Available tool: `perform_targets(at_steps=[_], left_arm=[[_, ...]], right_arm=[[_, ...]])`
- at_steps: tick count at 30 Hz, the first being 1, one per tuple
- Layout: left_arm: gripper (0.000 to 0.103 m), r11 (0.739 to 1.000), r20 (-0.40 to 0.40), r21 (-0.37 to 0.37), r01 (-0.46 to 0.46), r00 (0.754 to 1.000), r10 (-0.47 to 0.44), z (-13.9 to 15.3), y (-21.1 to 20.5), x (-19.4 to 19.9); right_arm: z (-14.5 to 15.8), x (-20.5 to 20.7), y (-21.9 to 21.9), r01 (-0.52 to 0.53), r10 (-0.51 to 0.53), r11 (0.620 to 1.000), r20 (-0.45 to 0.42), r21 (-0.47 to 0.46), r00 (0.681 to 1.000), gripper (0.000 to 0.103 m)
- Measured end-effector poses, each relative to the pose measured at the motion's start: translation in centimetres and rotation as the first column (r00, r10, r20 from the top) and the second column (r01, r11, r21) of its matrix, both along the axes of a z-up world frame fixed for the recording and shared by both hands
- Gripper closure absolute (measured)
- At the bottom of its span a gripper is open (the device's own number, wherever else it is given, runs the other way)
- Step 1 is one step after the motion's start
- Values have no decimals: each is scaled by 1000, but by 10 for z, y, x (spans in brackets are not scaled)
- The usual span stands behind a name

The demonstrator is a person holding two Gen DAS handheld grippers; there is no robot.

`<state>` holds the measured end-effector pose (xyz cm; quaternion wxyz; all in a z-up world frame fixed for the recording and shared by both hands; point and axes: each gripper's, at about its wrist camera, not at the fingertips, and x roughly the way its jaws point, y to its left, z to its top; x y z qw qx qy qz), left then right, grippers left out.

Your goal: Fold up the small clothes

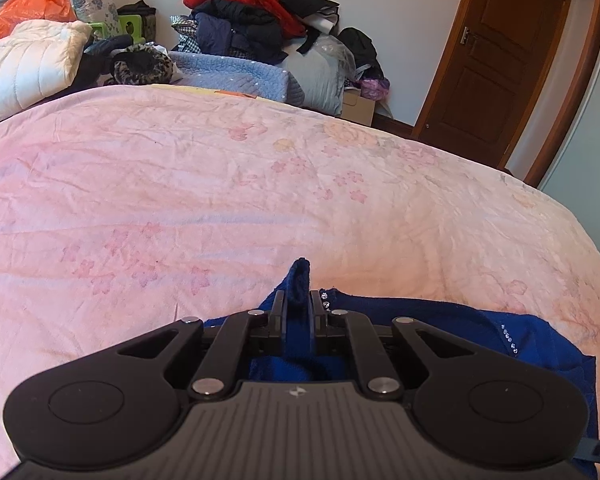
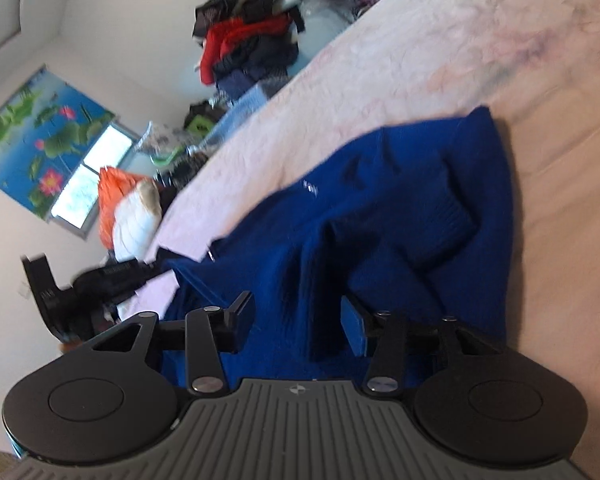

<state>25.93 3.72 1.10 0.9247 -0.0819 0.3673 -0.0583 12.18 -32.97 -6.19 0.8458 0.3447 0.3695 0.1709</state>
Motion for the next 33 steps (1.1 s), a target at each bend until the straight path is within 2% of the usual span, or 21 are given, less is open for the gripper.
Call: perform_targets(at_steps=[2,4,9,11,13,15,16,17,18,21,22,24,26,27,29,30,32,33], left_arm=[[94,1000,4,-2,-3,1000,3,3,1,0],[94,1000,21,3,-7,1000,7,7,0,-1],[94,999,47,29,-21,999,20,14,-5,7],[94,999,31,43,-24,999,23,8,-9,14],[94,997,11,58,-46,999,45,2,-9,20],[93,998,2,51,-39,999,38,-1,-6,22],[93,998,3,46,-40,999,39,-1,-3,21],[93,998,0,48,-43,999,43,0,0,20],[93,998,2,55,-43,999,43,2,3,18],[93,989,2,127,-77,997,77,7,13,12],[93,987,-1,134,-83,997,83,9,18,10],[93,990,-13,112,-84,996,86,10,28,3],[93,994,-38,74,-77,996,80,8,38,-6],[93,996,-54,60,-59,997,63,6,41,-12],[92,999,-88,46,-24,996,28,-1,44,-26],[92,999,-104,46,0,995,5,-5,45,-35],[92,998,-128,38,48,991,-42,-12,50,-55],[92,997,-138,33,68,988,-63,-16,53,-64]], right_arm=[[5,4,5,-13,14,999,27,-33,1000,93],[13,8,0,7,-6,1000,67,-6,998,92],[39,27,-34,100,-119,987,156,129,980,93],[36,40,-43,143,-165,977,135,158,977,93],[23,55,-49,194,-210,964,78,181,975,93],[6,69,-53,278,-281,948,0,154,960,87],[-1,72,-55,325,-324,938,-28,124,946,75],[-8,73,-56,374,-371,922,-49,100,927,51],[-11,69,-59,418,-415,903,-49,98,909,43],[-5,51,-60,441,-451,886,48,142,891,42],[-1,47,-57,432,-443,894,76,121,894,41],[8,46,-44,362,-366,930,123,57,922,39],[11,50,-27,257,-255,966,124,1,959,31],[11,53,-19,199,-195,980,109,-26,975,30],[4,57,-7,128,-122,988,65,-90,990,26],[1,58,-5,128,-121,984,56,-124,991,26],[3,54,-7,166,-158,975,66,-148,985,35],[9,50,-6,211,-201,961,74,-179,977,33]])
